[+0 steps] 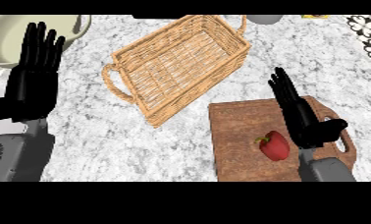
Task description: Pick the bell pepper from the cutting board and place it in the basket
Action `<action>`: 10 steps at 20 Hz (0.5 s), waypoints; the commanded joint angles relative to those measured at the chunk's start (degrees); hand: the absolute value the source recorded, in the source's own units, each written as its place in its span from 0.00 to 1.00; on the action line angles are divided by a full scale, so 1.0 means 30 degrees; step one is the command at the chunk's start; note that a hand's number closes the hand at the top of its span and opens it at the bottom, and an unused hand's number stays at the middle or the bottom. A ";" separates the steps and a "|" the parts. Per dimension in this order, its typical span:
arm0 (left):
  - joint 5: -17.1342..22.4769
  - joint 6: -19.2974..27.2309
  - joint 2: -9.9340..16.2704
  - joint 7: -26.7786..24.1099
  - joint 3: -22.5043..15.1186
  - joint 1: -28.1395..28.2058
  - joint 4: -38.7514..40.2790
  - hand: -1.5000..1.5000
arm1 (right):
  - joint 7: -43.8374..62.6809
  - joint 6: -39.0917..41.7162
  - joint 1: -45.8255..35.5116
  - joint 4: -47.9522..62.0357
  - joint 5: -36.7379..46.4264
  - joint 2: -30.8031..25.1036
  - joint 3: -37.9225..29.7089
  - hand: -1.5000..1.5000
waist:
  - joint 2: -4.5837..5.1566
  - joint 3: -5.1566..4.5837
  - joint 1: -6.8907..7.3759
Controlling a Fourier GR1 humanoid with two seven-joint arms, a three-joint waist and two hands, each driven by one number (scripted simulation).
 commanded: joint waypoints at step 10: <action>-0.5008 -0.0980 0.3923 0.1766 -0.2861 0.0970 0.0795 0.50 | -0.0756 0.9378 0.0433 -0.5549 0.1330 0.0462 1.1470 1.00 | 0.0102 0.0182 0.0060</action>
